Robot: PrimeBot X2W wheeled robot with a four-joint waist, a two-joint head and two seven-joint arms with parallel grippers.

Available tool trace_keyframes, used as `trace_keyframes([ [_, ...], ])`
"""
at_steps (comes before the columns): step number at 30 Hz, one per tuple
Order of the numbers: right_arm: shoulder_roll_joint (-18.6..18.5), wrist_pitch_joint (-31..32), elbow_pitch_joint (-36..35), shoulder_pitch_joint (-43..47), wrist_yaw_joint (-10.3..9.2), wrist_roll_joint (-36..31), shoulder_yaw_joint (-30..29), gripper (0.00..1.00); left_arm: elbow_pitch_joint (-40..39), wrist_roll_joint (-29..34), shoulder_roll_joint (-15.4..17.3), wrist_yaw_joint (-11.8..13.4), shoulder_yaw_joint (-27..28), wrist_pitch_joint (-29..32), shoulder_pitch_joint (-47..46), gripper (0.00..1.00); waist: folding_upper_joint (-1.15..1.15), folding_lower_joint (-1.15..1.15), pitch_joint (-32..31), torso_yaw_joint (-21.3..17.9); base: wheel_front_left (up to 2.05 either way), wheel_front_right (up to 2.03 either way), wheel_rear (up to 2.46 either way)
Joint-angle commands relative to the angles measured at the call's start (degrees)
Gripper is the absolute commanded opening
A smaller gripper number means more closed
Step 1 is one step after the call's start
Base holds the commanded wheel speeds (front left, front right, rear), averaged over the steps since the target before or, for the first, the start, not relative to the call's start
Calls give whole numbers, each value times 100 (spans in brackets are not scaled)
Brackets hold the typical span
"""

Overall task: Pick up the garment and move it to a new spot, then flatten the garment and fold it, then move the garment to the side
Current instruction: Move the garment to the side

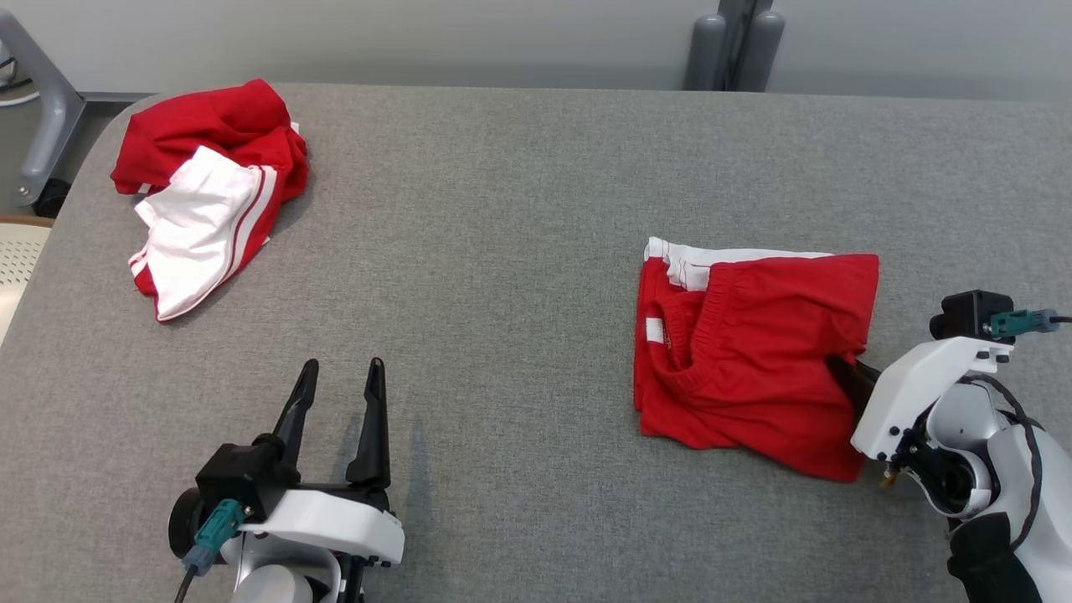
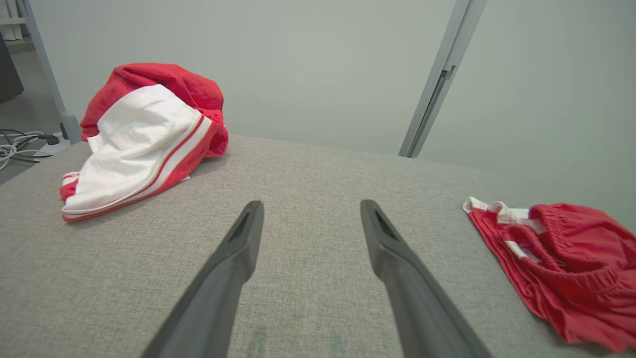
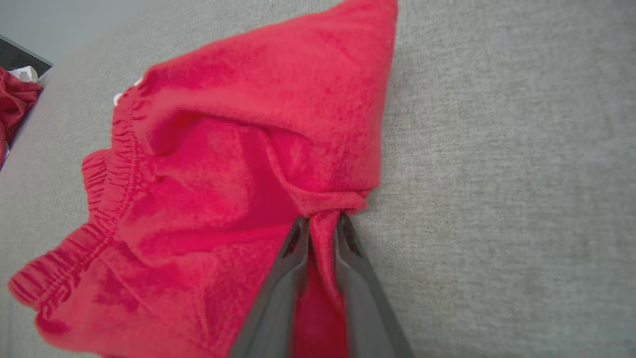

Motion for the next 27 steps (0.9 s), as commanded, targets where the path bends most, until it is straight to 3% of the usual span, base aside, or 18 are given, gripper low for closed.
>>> trace_keyframes([
  [1,-65,-75,30,-67,3,35,39,20,-25,36,22,38,37,-12,-78,100,0,0,10,-13,0,0,0],
  [2,-83,-95,50,-107,3,66,82,0,-36,49,22,38,47,-11,-75,100,0,0,22,-29,0,0,0],
  [13,-525,-608,95,-498,2,148,425,0,-113,233,21,-54,102,-11,-180,100,0,0,233,-512,0,0,0],
  [27,-891,-1089,309,-842,2,135,205,0,-205,632,116,-248,102,-11,-328,100,0,0,565,-1771,0,0,0],
])
